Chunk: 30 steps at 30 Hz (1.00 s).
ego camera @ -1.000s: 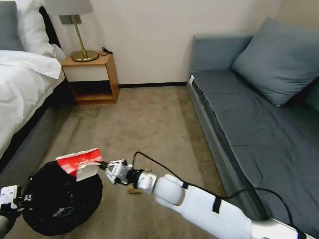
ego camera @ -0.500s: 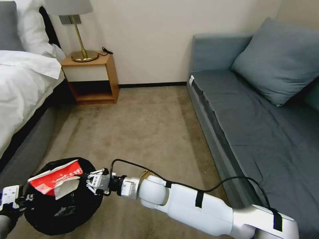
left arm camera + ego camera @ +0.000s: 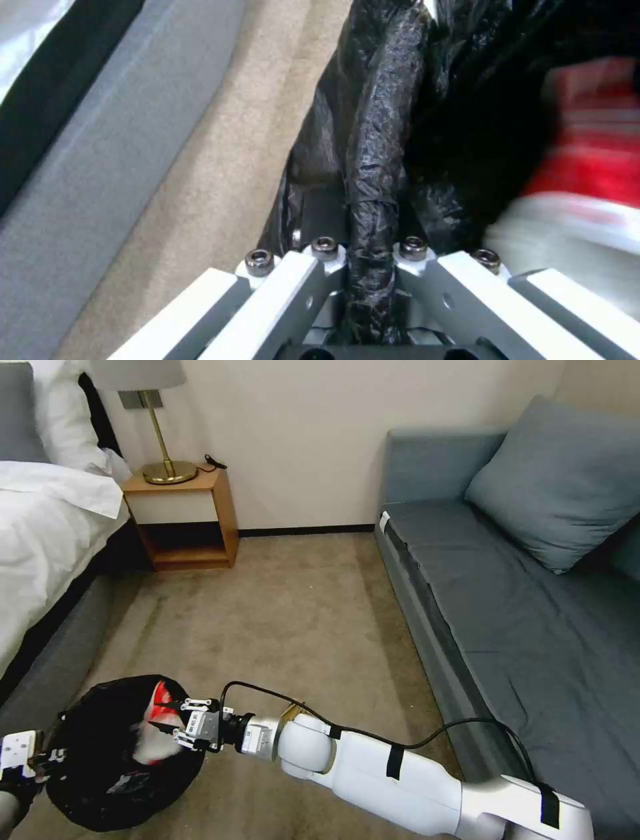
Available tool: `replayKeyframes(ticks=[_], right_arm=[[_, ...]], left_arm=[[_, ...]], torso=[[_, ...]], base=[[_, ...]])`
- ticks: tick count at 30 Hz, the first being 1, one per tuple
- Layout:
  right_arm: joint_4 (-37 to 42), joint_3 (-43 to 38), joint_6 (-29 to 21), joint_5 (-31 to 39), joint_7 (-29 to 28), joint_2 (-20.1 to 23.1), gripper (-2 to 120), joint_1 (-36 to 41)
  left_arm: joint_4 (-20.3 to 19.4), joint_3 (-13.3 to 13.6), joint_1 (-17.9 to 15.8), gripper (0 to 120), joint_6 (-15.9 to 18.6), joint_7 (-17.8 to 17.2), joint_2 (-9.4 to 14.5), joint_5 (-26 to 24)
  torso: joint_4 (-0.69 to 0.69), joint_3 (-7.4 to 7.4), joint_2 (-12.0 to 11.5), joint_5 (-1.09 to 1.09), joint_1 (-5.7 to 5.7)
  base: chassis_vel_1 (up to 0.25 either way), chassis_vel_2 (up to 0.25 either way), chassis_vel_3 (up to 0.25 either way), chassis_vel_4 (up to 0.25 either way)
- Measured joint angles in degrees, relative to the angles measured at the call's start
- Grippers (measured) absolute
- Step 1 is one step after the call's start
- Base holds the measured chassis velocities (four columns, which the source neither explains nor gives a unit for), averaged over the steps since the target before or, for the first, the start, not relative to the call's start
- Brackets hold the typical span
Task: Pick up the trash bin, then pick up the garbage on the floor and place it into the trash bin.
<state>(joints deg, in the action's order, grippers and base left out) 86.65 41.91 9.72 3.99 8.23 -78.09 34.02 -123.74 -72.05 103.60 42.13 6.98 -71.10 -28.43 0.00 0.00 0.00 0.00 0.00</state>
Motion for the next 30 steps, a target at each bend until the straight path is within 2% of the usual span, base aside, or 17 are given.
replayKeyframes(ticks=[4, 5, 8, 9, 13, 14, 18, 20, 27, 30], right_arm=[[1.3, -1.0, 0.0, -0.5, 0.9, 1.4, 62, 1.3], [1.3, -1.0, 0.0, -0.5, 0.9, 1.4, 62, 1.3], [3.3, -4.5, 0.2, -0.5, 0.3, 2.4, 77, 3.9], [3.3, -4.5, 0.2, -0.5, 0.3, 2.4, 77, 3.9], [5.9, -11.7, 1.8, 0.6, 0.2, 5.6, 95, 9.9], [5.9, -11.7, 1.8, 0.6, 0.2, 5.6, 95, 9.9], [7.9, -19.9, 4.7, 0.0, 1.9, 10.1, 100, 17.6], [8.1, -20.5, 4.9, -0.1, 2.0, 10.5, 100, 18.1], [10.8, -31.9, 9.2, -0.4, 7.7, 16.5, 100, 27.3], [11.0, -35.6, 10.3, 0.5, 8.3, 17.0, 100, 30.1]], left_arm=[[0.3, -0.1, 0.0, 2, 0.0, 0.0, 0.0, 0.0], [0.3, -0.1, 0.0, 2, 0.0, 0.0, 0.0, 0.0], [0.5, -0.4, -0.2, 2, 0.0, 0.0, 0.1, -0.2], [0.5, -0.4, -0.2, 2, 0.0, 0.0, 0.1, -0.2], [0.8, -0.8, -0.3, 2, 0.0, 0.0, 0.3, -0.7], [0.8, -0.8, -0.3, 2, 0.0, 0.0, 0.3, -0.7], [1.5, -0.9, -0.4, 2, 0.0, 0.0, 1.0, -1.1], [1.6, -1.0, -0.4, 2, 0.0, 0.0, 1.1, -1.1], [2.1, -1.0, -0.6, 2, 0.0, 0.0, 1.3, -1.5], [2.1, -0.9, -0.5, 2, 0.0, 0.0, 1.2, -1.5]], torso=[[0.00, 0.00, 0.0, 0.00, 0.00], [0.00, 0.00, 0.0, 0.00, 0.00], [0.01, 0.00, 0.0, 0.00, 0.00], [0.01, 0.00, 0.0, 0.00, 0.00], [0.01, 0.00, 0.0, 0.01, 0.00], [0.01, 0.00, 0.0, 0.01, 0.00], [-0.02, 0.00, 0.0, 0.02, 0.00], [-0.02, 0.00, 0.0, 0.02, 0.00], [-0.01, 0.00, 0.0, 0.02, 0.00], [-0.01, 0.00, 0.0, 0.02, 0.00]], base=[[0.000, 0.000, 0.000, 0.000], [0.000, 0.000, 0.000, 0.000], [0.000, 0.000, 0.000, 0.000], [0.000, 0.000, 0.000, 0.000], [0.000, 0.000, 0.000, 0.000], [0.000, 0.000, 0.000, 0.000], [0.000, 0.000, 0.000, 0.000], [0.000, 0.000, 0.000, 0.000], [0.000, 0.000, 0.000, 0.000], [0.000, 0.000, 0.000, 0.000]])
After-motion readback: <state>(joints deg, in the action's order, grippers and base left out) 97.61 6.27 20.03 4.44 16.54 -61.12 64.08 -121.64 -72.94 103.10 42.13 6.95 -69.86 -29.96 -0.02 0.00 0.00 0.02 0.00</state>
